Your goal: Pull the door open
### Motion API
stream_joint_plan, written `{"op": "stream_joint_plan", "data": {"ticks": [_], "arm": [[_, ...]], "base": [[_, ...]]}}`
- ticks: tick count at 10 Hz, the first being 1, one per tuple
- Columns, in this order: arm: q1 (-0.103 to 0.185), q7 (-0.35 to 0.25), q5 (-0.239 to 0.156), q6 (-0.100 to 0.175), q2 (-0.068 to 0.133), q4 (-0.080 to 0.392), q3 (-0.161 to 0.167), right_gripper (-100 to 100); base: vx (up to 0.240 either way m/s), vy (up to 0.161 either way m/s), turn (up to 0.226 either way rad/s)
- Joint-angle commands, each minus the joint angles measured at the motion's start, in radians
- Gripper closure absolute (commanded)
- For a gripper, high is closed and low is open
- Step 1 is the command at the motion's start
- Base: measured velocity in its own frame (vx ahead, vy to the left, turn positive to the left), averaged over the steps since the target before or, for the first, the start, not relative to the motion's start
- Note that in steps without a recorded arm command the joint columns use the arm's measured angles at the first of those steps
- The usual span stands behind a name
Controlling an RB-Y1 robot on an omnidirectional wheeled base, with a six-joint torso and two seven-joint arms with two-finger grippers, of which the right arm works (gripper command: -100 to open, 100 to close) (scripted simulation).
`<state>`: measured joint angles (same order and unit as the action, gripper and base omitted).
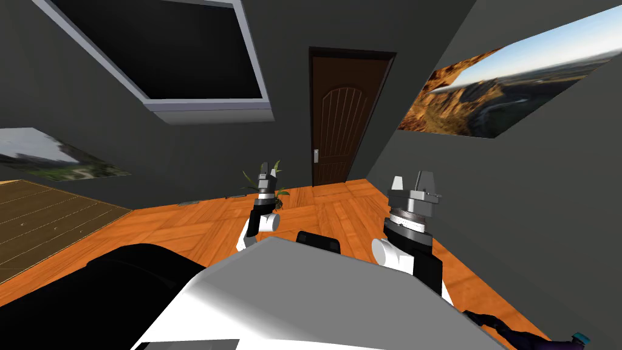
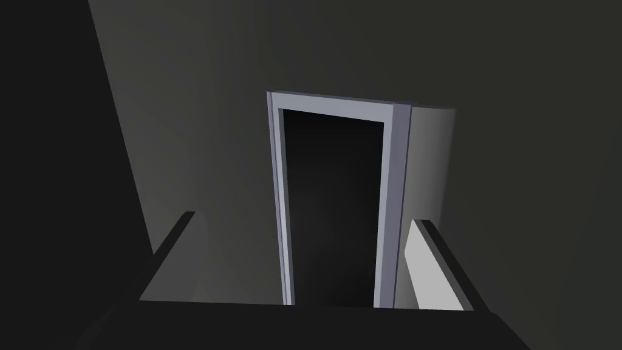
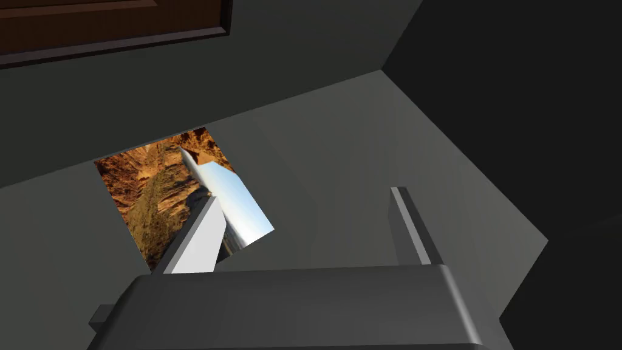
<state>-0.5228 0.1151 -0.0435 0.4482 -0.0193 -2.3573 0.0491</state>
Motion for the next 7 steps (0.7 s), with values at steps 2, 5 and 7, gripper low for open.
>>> {"op": "stream_joint_plan", "data": {"ticks": [2, 5, 7], "arm": [[0.028, -0.035, -0.041, 0.002, 0.019, 0.050, 0.008, -100], [0.061, -0.076, -0.088, 0.004, 0.038, 0.108, 0.017, -100], [0.085, -0.106, -0.124, 0.005, 0.050, 0.151, 0.024, -100]], "base": [[0.100, 0.008, 0.089], [0.134, -0.017, 0.076], [0.113, -0.009, 0.082]]}}
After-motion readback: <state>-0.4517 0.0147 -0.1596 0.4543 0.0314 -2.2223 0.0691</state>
